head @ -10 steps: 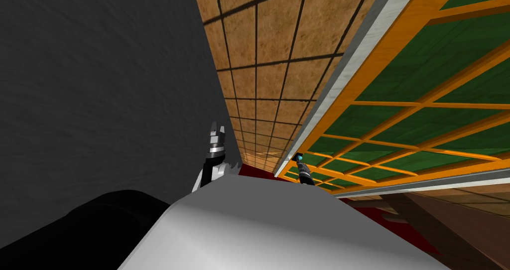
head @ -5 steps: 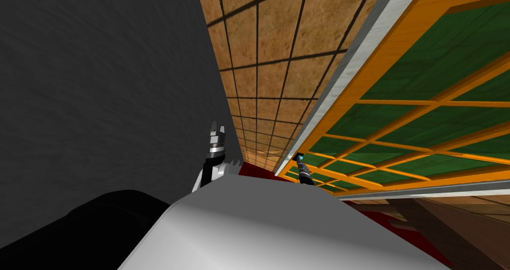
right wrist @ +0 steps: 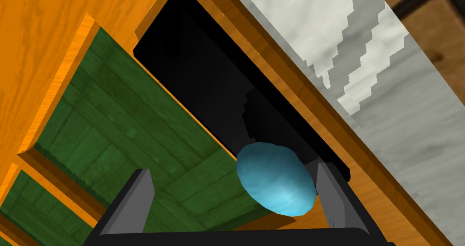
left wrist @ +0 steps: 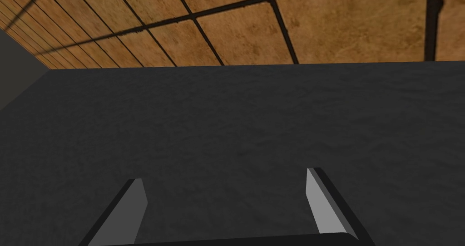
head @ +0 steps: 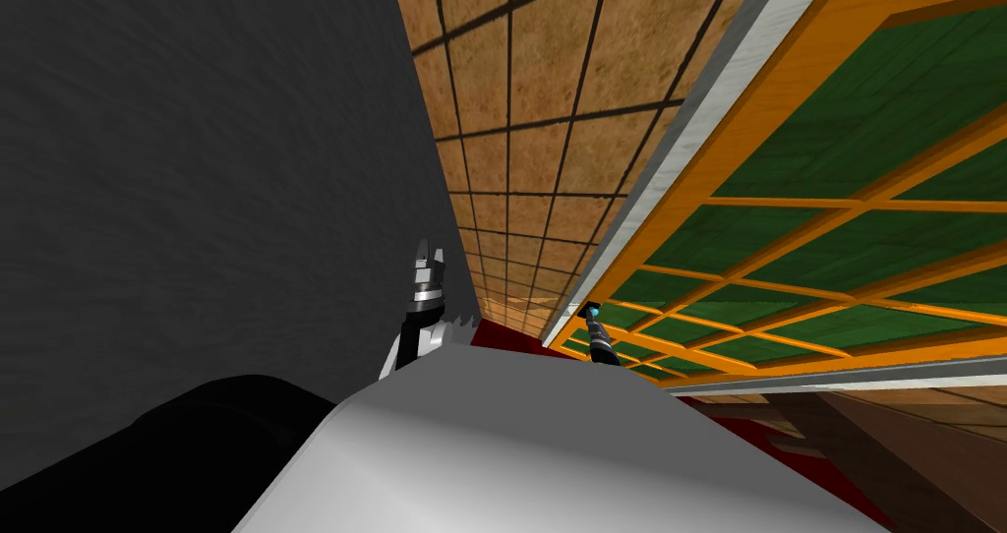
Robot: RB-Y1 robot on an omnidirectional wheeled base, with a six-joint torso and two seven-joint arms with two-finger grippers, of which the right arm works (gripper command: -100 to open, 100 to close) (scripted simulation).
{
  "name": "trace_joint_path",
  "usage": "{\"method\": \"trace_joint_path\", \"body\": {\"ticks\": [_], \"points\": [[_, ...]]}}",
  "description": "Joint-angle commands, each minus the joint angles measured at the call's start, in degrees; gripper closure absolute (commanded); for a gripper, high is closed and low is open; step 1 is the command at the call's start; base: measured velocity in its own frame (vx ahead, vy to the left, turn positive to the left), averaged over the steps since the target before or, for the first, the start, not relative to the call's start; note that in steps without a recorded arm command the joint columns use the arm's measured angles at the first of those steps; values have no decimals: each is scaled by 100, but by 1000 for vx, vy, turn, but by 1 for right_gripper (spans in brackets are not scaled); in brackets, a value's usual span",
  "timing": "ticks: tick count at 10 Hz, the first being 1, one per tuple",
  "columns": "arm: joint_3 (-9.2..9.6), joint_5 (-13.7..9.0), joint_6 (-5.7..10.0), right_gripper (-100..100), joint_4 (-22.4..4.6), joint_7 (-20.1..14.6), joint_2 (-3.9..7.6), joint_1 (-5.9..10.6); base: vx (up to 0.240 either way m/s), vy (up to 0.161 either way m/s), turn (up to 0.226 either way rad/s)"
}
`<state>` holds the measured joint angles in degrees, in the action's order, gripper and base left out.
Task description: Pull the door open
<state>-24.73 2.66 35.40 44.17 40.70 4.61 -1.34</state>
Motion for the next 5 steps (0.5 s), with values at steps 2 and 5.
{"method": "trace_joint_path", "body": {"ticks": [2,5], "points": [[-61,-156,42,100,-73,-354,170,-55,-36,-17,68],[-18,-225,66,100,-73,-559,189,-61,-23,-13,35]]}}
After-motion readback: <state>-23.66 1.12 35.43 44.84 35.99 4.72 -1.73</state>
